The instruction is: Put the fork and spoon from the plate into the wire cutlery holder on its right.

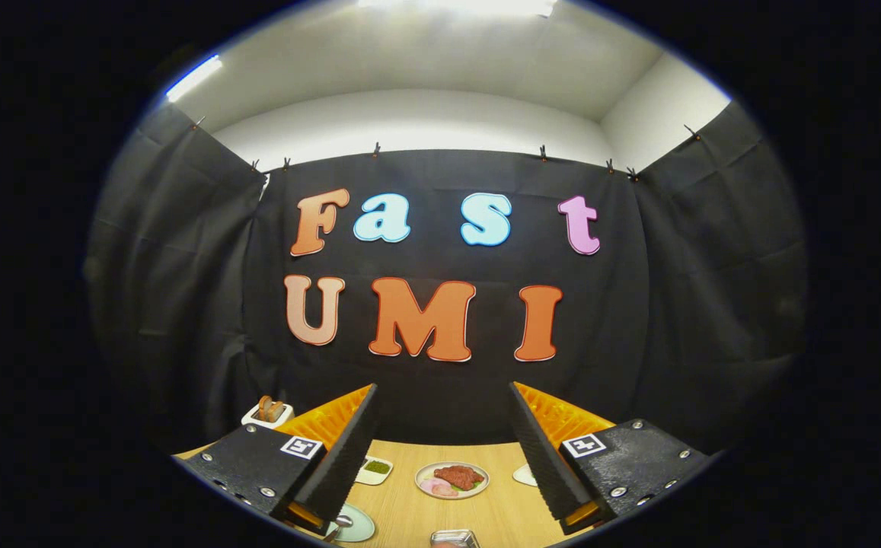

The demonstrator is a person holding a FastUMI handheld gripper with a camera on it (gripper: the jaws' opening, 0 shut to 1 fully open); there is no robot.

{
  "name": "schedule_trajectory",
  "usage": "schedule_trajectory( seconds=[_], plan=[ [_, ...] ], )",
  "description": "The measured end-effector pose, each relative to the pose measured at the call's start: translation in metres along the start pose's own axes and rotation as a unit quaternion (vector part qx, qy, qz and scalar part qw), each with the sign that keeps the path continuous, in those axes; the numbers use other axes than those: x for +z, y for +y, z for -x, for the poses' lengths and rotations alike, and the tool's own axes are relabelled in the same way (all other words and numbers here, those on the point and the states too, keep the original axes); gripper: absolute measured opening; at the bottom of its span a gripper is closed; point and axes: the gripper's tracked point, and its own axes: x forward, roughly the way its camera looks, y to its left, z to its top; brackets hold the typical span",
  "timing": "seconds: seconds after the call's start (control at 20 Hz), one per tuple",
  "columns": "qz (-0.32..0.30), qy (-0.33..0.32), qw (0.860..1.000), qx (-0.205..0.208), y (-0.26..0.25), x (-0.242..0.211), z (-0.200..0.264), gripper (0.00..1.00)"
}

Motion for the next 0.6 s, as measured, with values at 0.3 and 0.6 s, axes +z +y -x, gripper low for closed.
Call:
schedule_trajectory(
  seconds=[0.3,0.6],
  plan=[
    [0.001,0.009,1.000,0.014,0.014,-0.006,-0.005,0.99],
    [0.007,0.113,0.992,0.059,0.061,-0.079,-0.005,0.99]
  ],
)
